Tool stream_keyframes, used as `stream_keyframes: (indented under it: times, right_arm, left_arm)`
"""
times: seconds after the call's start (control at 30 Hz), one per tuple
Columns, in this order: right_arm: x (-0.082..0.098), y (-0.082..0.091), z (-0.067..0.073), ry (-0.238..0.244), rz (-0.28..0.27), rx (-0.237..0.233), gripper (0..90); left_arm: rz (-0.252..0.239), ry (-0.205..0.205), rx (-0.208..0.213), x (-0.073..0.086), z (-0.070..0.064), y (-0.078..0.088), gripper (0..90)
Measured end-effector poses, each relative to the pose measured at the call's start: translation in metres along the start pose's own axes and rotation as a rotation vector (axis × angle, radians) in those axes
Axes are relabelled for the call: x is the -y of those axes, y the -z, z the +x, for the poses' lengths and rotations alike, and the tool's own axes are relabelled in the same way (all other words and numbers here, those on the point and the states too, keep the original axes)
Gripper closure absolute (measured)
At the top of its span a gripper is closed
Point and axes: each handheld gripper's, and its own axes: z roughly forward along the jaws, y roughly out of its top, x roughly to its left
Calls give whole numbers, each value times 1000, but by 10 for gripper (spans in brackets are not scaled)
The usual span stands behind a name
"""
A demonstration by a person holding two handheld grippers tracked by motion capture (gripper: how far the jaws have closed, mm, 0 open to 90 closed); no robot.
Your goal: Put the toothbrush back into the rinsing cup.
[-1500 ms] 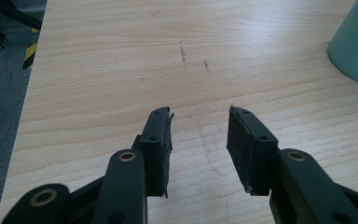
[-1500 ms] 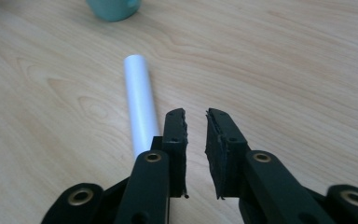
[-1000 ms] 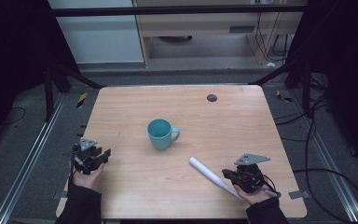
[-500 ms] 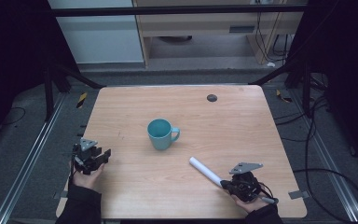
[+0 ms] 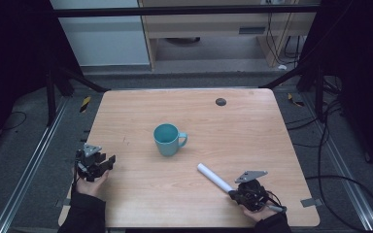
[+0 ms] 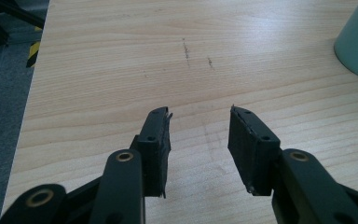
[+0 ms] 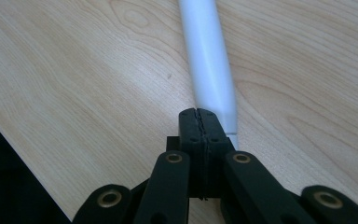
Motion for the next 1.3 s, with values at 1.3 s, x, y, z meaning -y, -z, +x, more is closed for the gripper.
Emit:
stream_keyframes:
  times: [1.3]
  right_arm:
    - [-4,-7,-24,-84,14,103,900]
  left_arm:
    - [8,-7,-2,0,-1,-1,572]
